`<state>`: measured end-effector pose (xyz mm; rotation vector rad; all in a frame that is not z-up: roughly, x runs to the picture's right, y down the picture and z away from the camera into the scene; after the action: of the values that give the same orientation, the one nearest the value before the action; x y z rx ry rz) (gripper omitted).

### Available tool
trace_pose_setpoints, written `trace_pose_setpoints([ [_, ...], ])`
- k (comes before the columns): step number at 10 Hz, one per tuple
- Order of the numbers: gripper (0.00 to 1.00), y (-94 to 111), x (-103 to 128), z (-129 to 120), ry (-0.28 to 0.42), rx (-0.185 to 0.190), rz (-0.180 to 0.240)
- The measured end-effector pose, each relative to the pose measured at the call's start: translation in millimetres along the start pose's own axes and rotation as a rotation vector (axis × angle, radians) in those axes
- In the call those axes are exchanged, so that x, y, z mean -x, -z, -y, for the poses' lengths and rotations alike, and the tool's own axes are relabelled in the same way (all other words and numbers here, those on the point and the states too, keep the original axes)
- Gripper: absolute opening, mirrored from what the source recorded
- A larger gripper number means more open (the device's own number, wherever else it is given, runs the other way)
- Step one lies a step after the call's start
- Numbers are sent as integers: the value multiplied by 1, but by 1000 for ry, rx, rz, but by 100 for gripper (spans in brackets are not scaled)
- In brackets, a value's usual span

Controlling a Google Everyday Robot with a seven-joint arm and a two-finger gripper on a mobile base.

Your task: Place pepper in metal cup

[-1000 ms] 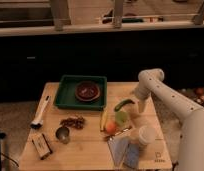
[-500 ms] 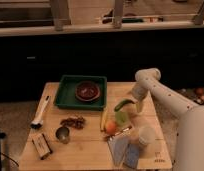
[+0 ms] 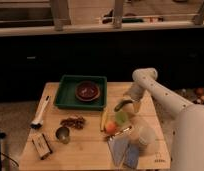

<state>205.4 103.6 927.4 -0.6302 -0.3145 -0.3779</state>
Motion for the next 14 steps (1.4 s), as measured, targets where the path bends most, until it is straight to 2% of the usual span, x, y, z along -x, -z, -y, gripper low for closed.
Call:
trace_pose_setpoints([
  [3,80,-1,13,0,64,11,38],
  [6,78,-2,27,0,119,25,55],
  [7,72,-3,30,1,129,30,54],
  [8,51,-5,35,3,146,41,53],
  [12,9,-10,36,4,155,63,52],
  [13,2,-11,36,4,153,65,55],
  [14,0,-12,36,4,154,67,57],
])
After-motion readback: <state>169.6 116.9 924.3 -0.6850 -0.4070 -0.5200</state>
